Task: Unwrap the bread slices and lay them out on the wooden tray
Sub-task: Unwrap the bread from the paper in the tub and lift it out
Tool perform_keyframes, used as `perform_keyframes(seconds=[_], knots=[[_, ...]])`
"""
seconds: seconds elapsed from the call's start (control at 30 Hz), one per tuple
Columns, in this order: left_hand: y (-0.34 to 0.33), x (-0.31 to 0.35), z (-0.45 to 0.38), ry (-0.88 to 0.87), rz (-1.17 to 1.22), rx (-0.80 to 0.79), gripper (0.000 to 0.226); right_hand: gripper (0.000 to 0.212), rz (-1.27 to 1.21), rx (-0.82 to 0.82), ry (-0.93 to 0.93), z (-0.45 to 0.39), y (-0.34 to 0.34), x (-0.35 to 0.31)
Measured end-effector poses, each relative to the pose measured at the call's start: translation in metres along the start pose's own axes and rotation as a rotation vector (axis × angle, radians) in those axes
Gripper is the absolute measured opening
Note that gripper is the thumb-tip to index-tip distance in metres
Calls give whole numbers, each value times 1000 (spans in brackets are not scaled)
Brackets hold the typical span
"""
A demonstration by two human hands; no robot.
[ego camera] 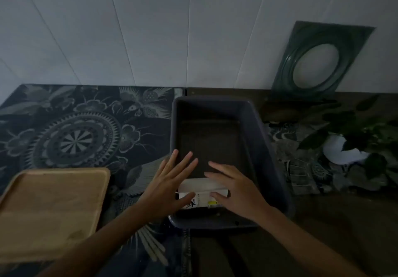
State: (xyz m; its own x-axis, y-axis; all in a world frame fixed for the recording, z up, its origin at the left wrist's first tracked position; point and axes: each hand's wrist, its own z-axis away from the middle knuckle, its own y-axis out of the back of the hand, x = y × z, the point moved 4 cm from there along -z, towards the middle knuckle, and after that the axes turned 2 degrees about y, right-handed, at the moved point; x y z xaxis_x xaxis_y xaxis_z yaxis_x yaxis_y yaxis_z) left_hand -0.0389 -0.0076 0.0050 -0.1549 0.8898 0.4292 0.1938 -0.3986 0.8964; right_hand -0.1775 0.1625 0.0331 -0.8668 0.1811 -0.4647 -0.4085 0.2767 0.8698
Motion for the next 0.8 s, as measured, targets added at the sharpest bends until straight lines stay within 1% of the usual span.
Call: perform_keyframes(seconds=[0.1,0.17,0.27,0.4,0.53,0.57,0.7,0.8], knots=[[-4,0,5,1,8,-27,86,53,-18,-7,4,-1,-5,3],[-6,1,7,16,54,-6,82,50,-1,1,7,-1,-9,6],[-5,2,12,27,138,96,67,44,2,63,6,1,-10,11],[-2,2,20,23,179,234,42,39,-14,165,22,3,-13,18],[-5,1,23,5,209,312,31,19,-28,239,77,5,-13,21],[-5,2,23,-4,209,322,28,17,-28,246,77,4,-12,21],[-5,1,19,-22,200,338,20,17,-56,247,57,0,-4,23],[-1,0,16,-35,198,320,17,22,-124,236,37,-4,-1,20]])
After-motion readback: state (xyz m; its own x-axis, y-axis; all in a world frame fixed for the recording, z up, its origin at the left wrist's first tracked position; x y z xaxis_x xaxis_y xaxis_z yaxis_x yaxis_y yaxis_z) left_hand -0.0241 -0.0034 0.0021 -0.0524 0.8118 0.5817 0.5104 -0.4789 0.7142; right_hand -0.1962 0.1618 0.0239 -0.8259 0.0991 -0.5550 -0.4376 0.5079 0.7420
